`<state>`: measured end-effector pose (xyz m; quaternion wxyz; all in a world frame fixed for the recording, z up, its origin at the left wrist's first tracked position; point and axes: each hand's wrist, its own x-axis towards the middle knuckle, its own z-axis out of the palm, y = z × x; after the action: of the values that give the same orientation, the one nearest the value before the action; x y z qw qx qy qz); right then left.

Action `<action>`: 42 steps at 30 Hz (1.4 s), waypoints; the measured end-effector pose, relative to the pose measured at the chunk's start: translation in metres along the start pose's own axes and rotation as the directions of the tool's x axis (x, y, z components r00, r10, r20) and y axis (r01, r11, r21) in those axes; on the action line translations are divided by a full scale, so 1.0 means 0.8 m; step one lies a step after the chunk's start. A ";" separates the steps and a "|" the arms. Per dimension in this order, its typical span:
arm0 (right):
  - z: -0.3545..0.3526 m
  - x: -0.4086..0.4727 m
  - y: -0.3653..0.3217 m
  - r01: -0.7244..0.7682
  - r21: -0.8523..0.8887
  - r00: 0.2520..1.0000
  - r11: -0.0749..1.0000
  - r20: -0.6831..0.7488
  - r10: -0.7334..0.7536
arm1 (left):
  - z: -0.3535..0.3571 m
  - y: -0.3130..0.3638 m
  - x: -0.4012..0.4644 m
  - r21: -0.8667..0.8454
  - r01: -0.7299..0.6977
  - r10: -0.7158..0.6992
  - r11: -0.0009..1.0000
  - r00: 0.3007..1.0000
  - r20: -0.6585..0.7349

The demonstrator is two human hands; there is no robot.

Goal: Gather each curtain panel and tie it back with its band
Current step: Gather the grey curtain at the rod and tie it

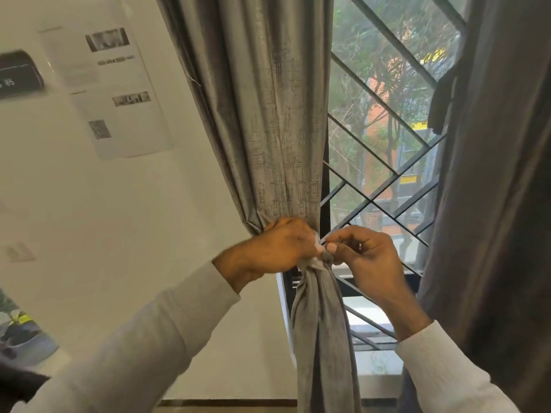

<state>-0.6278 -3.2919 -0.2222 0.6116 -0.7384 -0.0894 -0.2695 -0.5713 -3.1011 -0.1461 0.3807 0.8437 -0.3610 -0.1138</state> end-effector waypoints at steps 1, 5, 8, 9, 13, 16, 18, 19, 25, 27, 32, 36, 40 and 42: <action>0.001 0.004 -0.002 0.013 0.013 1.000 1.000 0.005 -0.013 | -0.002 0.006 0.001 -0.132 0.055 -0.056 0.990 0.998 -0.010; -0.004 0.011 -0.021 -0.050 0.079 0.994 0.996 0.096 0.042 | -0.016 0.013 0.010 -0.285 0.215 -0.237 0.934 0.970 -0.045; -0.009 0.006 -0.029 -0.096 0.033 0.976 0.995 0.199 0.088 | -0.022 0.009 0.012 -0.398 0.232 -0.267 0.888 0.963 -0.034; -0.009 0.006 -0.030 -0.083 0.010 0.975 0.996 0.209 0.079 | -0.022 0.008 0.012 -0.409 0.221 -0.255 0.885 0.967 -0.029; -0.004 0.016 -0.022 0.044 -0.095 0.975 0.994 0.223 -0.022 | -0.022 0.002 0.008 -0.412 0.098 -0.111 0.906 0.994 -0.009; 0.005 0.018 -0.016 -0.080 0.082 0.971 0.993 0.232 0.059 | -0.021 -0.013 0.001 -0.310 -0.114 0.081 0.944 0.990 -0.118; 0.009 0.018 -0.011 -0.298 0.258 0.937 0.919 0.260 0.231 | -0.020 -0.029 -0.008 -0.060 -0.301 0.281 0.952 0.933 -0.225; 0.009 0.019 -0.007 -0.380 0.293 0.911 0.877 0.285 0.300 | -0.019 -0.035 -0.013 0.049 -0.374 0.373 0.926 0.890 -0.261; 0.010 0.030 0.005 -0.574 0.396 0.811 0.717 0.399 0.429 | -0.008 -0.054 -0.020 0.372 -0.530 0.621 0.762 0.760 -0.190; 0.009 0.034 0.007 -0.627 0.430 0.766 0.650 0.490 0.416 | -0.008 -0.060 -0.017 0.426 -0.506 0.619 0.750 0.765 -0.180; 0.000 0.038 0.018 -0.722 0.496 0.682 0.482 0.630 0.372 | -0.002 -0.063 -0.018 0.704 -0.502 0.762 0.503 0.641 -0.088; -0.005 0.042 0.016 -0.751 0.498 0.653 0.434 0.661 0.370 | 0.015 -0.067 -0.023 0.869 -0.443 0.861 0.221 0.507 0.040; -0.008 0.047 0.024 -0.742 0.468 0.659 0.480 0.638 0.397 | 0.021 -0.081 -0.020 0.888 -0.413 0.874 0.203 0.485 0.026; -0.011 0.048 0.035 -0.714 0.478 0.692 0.511 0.592 0.413 | 0.020 -0.092 -0.021 0.873 -0.408 0.853 0.265 0.521 -0.016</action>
<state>-0.5847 -3.3145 -0.2258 0.8573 -0.4859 -0.0538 0.1615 -0.5525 -3.0658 -0.2117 0.0563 0.6808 -0.5784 0.4458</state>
